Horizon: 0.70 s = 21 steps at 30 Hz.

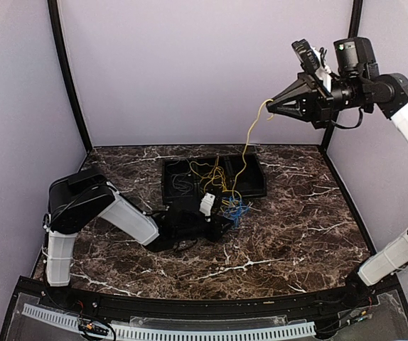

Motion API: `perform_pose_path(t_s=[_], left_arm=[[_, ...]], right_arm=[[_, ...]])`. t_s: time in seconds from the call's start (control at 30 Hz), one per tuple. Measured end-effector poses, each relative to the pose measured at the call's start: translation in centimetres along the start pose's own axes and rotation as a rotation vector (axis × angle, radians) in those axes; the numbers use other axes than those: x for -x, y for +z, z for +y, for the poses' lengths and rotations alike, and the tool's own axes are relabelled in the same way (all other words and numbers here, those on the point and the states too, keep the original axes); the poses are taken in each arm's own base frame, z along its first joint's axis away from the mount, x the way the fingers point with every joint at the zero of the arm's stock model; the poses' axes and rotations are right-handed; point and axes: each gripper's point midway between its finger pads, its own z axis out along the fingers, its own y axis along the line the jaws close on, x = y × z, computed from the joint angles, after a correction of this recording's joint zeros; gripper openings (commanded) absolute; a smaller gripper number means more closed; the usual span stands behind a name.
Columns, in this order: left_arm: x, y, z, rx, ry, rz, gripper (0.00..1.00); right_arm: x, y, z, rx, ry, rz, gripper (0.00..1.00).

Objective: Untangle the cables

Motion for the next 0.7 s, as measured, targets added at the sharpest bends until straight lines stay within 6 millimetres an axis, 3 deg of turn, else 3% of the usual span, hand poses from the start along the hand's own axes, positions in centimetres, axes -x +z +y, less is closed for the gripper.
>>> perform_pose_path(t_s=[0.17, 0.33, 0.43, 0.57, 0.7], left_arm=[[-2.5, -1.0, 1.5, 0.045, -0.056, 0.041, 0.19], [-4.0, -3.9, 2.4, 0.093, -0.074, 0.077, 0.23], [-2.3, -5.9, 1.1, 0.080, -0.052, 0.059, 0.34], [2.2, -8.4, -2.4, 0.039, 0.010, -0.034, 0.51], [4.7, -10.5, -5.9, -0.020, 0.092, -0.116, 0.56]], right_arm=[[4.2, -2.5, 0.6, -0.019, -0.071, -0.091, 0.00], [5.7, -3.6, 0.6, -0.032, -0.099, -0.128, 0.00], [4.6, -3.2, 0.4, -0.025, -0.075, -0.123, 0.00], [1.4, -2.0, -0.3, -0.023, 0.013, -0.086, 0.00], [-0.8, -1.2, -1.0, -0.029, 0.064, -0.061, 0.00]])
